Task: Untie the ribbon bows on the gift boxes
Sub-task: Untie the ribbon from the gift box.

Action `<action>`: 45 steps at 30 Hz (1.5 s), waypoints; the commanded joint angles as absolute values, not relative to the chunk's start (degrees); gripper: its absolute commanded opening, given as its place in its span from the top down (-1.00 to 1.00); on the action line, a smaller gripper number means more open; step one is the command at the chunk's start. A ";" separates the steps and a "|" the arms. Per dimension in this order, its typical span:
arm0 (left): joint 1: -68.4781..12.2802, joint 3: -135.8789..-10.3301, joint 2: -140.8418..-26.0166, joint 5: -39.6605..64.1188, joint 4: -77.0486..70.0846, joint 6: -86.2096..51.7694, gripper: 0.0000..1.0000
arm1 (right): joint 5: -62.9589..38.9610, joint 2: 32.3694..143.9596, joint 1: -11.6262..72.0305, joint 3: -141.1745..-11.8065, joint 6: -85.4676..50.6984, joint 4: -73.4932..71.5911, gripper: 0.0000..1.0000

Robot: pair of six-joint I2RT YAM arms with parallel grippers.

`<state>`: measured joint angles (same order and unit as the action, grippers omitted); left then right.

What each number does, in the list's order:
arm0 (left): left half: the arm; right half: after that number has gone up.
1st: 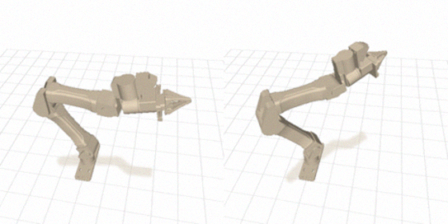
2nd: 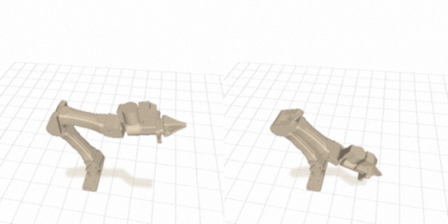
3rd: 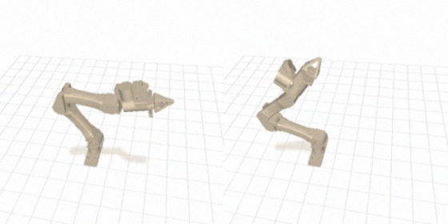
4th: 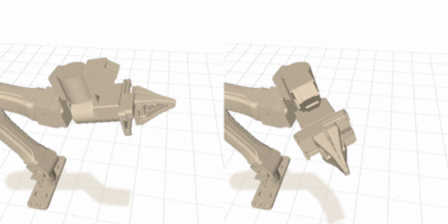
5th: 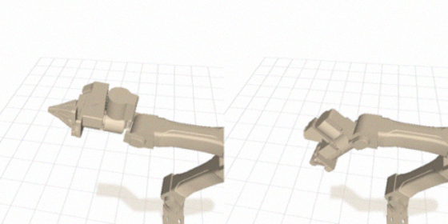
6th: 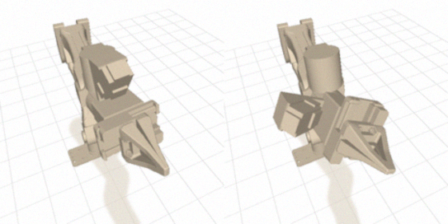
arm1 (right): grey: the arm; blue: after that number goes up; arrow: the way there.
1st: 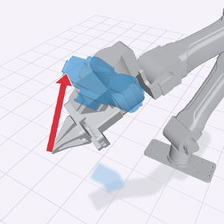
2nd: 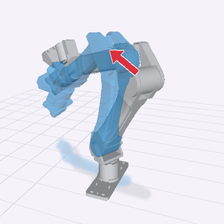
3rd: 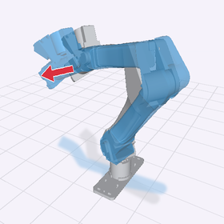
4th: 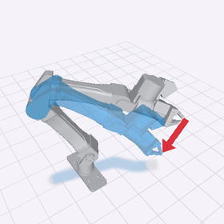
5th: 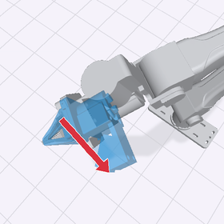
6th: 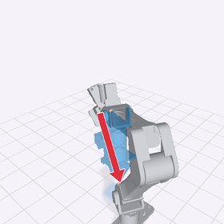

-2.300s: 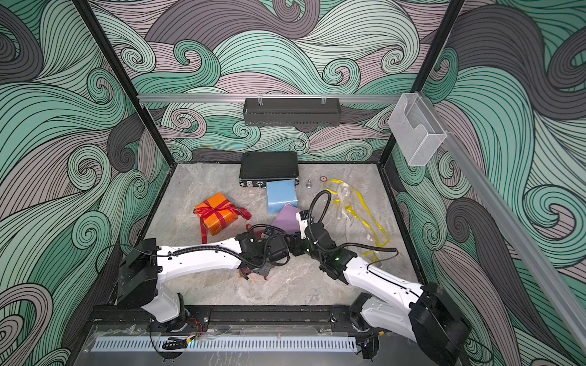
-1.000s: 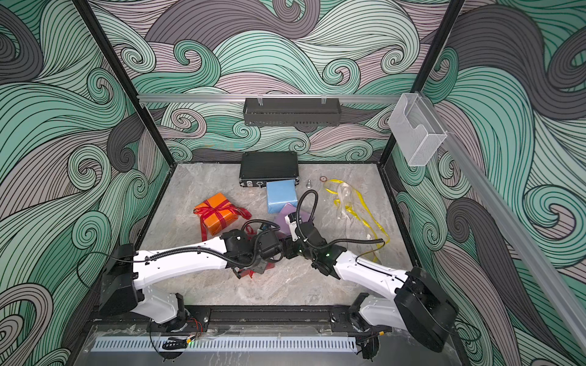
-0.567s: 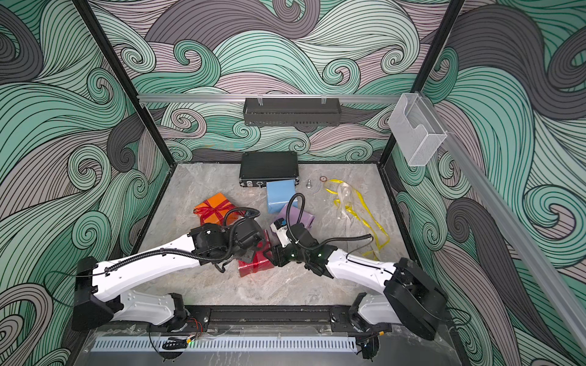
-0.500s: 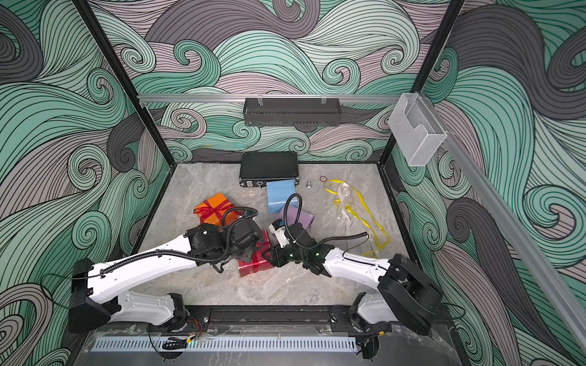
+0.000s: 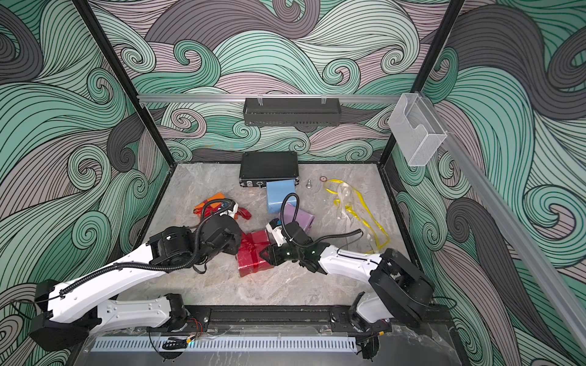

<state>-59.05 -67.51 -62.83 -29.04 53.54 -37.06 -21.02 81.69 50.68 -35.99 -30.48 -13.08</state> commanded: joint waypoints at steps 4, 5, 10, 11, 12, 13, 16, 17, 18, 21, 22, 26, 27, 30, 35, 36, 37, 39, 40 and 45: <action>-56.53 -68.22 -59.60 -35.51 53.14 -36.39 1.00 | -19.82 82.47 50.74 -36.37 -30.69 -11.37 0.18; -56.14 -68.73 -59.56 -35.75 53.00 -35.86 1.00 | -19.82 82.51 50.74 -36.33 -30.72 -11.34 0.19; -55.28 -70.85 -58.80 -38.32 52.50 -35.50 1.00 | -19.47 82.63 50.67 -36.19 -30.76 -11.40 0.22; -55.05 -70.55 -58.10 -38.29 50.98 -34.98 1.00 | -19.42 82.64 50.64 -36.15 -30.79 -11.34 0.22; -54.87 -70.53 -57.69 -37.99 49.96 -34.50 1.00 | -19.42 82.72 50.66 -36.17 -30.81 -11.40 0.22; -54.59 -70.87 -57.63 -38.08 49.59 -34.35 1.00 | -19.45 82.75 50.68 -36.16 -30.77 -11.44 0.22; -54.40 -71.72 -57.49 -39.64 49.19 -34.32 1.00 | -19.35 82.97 50.66 -36.27 -30.77 -11.36 0.22; -54.40 -71.72 -57.12 -40.07 48.73 -34.20 1.00 | -19.42 83.09 50.69 -36.28 -30.78 -11.35 0.23; -54.40 -71.64 -56.62 -40.61 48.27 -34.19 1.00 | -19.42 83.11 50.68 -36.24 -30.80 -11.34 0.23; -53.91 -71.21 -55.02 -40.73 44.92 -32.23 1.00 | -19.43 83.19 50.68 -36.26 -30.77 -11.34 0.23; -53.35 -71.80 -55.36 -40.29 45.02 -31.92 1.00 | -19.49 83.21 50.65 -36.25 -30.76 -11.42 0.23; -51.06 -73.39 -57.32 -40.86 46.77 -33.23 1.00 | -19.81 83.47 50.66 -36.30 -30.95 -11.68 0.23; -50.16 -73.48 -57.52 -40.47 46.67 -33.67 1.00 | -19.86 83.58 50.70 -36.38 -31.04 -11.70 0.23; -47.70 -73.43 -58.21 -38.88 46.40 -35.52 0.95 | -19.95 83.58 50.70 -36.36 -30.94 -11.60 0.24; -44.41 -73.84 -58.20 -37.96 45.92 -36.77 1.00 | -19.76 82.96 50.67 -36.09 -30.85 -11.60 0.24; -43.86 -74.55 -58.03 -37.51 45.54 -36.40 1.00 | -19.88 83.01 50.63 -36.12 -30.85 -11.69 0.24; -43.44 -75.47 -57.84 -37.38 45.34 -36.09 1.00 | -19.78 83.05 50.63 -36.18 -30.94 -11.70 0.23; -43.09 -76.19 -57.19 -36.36 43.38 -34.81 1.00 | -20.08 83.24 50.67 -36.17 -30.99 -11.78 0.24; -42.98 -76.28 -56.91 -35.65 42.30 -34.31 1.00 | -20.17 83.30 50.77 -36.27 -31.04 -11.78 0.24; -42.76 -75.74 -57.58 -35.22 41.36 -34.26 1.00 | -20.08 83.07 50.76 -36.14 -31.01 -11.69 0.24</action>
